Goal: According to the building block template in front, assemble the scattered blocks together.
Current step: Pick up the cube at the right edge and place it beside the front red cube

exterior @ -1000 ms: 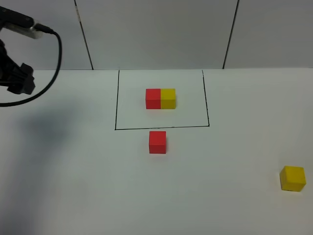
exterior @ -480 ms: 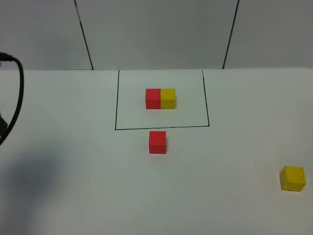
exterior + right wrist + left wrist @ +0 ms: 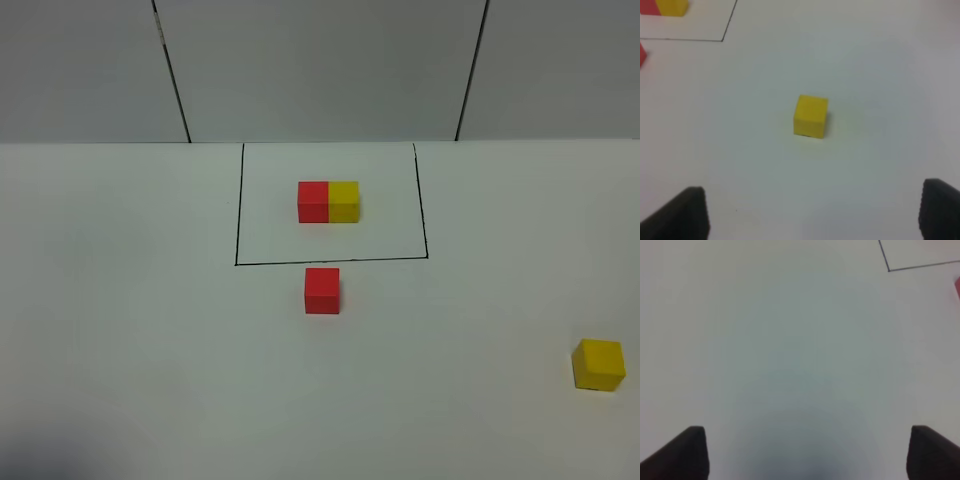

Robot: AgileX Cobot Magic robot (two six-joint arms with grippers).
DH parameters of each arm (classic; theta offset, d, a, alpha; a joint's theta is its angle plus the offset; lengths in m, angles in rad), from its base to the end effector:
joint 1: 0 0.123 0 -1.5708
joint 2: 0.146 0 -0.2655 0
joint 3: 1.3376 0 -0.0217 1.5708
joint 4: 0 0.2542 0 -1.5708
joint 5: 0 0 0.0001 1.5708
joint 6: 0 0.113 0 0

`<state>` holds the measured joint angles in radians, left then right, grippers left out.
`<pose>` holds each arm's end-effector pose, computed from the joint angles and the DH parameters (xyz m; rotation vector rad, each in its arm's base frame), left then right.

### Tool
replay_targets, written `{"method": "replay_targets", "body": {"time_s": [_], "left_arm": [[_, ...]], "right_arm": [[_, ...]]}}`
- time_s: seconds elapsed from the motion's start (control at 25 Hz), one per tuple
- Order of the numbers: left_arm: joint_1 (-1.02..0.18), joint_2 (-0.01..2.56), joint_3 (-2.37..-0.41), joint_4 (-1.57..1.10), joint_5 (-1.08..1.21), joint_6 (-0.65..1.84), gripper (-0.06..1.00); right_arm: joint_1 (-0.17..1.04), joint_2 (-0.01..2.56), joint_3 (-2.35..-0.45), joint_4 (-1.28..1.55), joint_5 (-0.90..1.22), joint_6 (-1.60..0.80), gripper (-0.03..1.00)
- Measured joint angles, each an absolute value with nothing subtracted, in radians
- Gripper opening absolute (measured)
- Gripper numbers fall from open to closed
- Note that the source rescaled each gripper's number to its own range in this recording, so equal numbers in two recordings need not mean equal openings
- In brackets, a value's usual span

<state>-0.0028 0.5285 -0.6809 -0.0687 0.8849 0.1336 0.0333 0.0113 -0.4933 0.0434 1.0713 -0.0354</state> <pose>0.1246 -0.0064 0.3024 0.1321 2.2100 -0.0106 0.0390 0.0056 0.2655 -0.0730 2.0712 0.0509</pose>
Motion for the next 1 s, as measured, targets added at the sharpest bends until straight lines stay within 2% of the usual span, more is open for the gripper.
{"method": "replay_targets", "body": {"time_s": [0.4, 1.0], "left_arm": [[-0.003, 0.117, -0.556, -0.072, 0.991, 0.125, 0.82], [-0.035, -0.005, -0.507, -0.116, 1.044, 0.105, 0.76]], "right_arm": [[0.033, 0.011, -0.493, 0.043, 1.071, -0.035, 0.73], [0.033, 0.011, -0.493, 0.043, 1.071, -0.029, 0.73]]}}
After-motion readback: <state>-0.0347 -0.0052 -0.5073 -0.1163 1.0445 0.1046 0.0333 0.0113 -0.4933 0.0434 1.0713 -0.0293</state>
